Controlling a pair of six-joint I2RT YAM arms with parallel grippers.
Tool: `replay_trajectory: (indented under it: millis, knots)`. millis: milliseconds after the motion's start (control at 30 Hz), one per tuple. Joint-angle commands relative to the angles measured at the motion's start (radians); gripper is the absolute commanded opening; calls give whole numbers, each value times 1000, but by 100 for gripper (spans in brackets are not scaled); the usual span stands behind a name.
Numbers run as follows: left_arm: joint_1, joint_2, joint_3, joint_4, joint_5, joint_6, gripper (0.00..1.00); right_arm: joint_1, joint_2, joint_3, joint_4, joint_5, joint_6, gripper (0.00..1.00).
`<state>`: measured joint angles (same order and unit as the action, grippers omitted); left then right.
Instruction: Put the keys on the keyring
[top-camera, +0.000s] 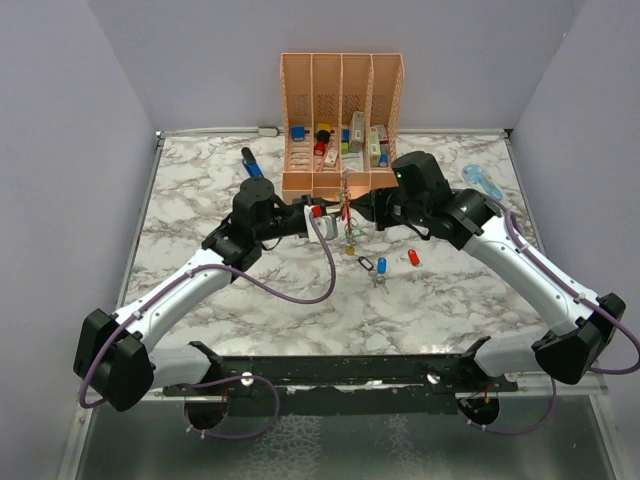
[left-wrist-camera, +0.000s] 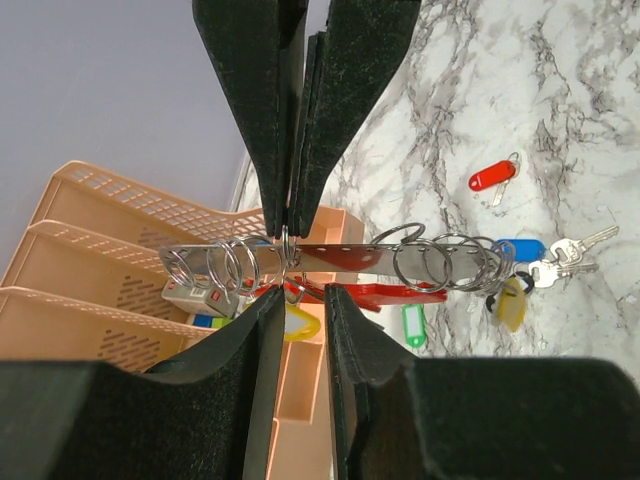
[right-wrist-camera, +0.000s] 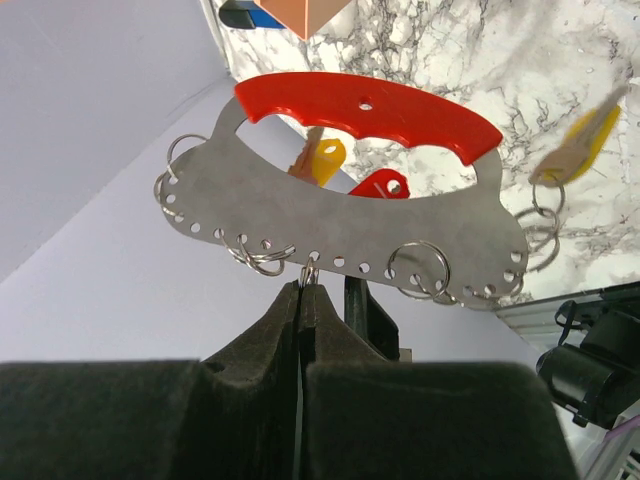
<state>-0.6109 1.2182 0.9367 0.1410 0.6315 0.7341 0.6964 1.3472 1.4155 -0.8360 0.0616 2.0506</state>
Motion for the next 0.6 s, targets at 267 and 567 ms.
replay_trajectory:
  millis: [267, 567]
  knots:
    - [6, 19, 20, 41, -22, 32, 21, -1, -23, 26, 48, 0, -13, 1]
    - [7, 34, 27, 37, -2, 33, 9, 0, -19, 32, 49, -4, -21, 1]
